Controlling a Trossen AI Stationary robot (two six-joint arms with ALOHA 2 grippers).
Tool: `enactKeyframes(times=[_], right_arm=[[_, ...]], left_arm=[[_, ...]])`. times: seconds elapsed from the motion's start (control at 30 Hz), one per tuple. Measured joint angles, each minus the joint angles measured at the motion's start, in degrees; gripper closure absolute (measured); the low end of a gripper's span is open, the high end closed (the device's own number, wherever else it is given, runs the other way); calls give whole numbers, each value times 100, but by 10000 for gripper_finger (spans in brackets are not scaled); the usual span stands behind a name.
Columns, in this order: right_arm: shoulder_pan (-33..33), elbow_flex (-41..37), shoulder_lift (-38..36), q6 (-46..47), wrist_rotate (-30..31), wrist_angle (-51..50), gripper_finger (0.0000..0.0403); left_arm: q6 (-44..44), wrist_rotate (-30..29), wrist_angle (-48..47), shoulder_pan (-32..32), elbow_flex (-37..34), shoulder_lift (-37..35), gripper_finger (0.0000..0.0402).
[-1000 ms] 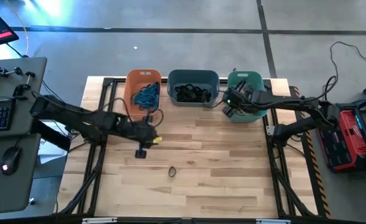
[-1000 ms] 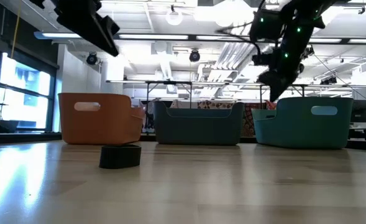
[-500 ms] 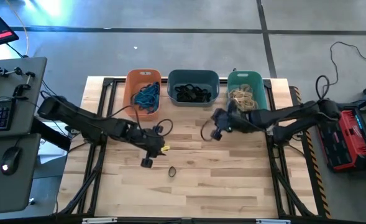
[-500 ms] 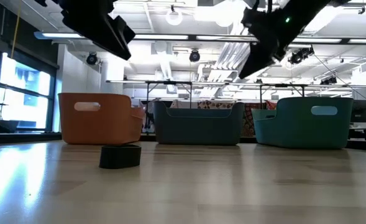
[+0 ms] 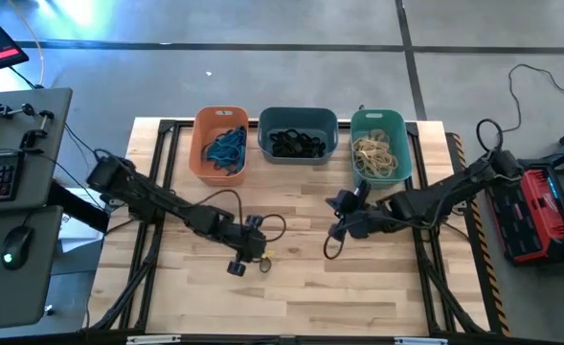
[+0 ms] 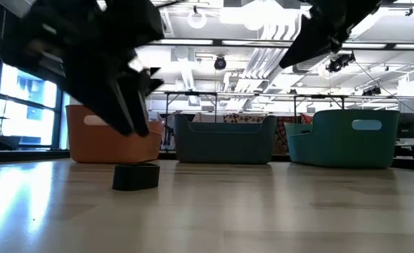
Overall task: Sort rubber bands into baskets
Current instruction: Put the black rubber band into the blue bin
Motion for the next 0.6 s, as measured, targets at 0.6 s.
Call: enactKeyframes(times=[0.6], right_arm=[[335,0,4,160,286,-51,403]], left_arm=[[-399,94,683,20,-1,798,248]])
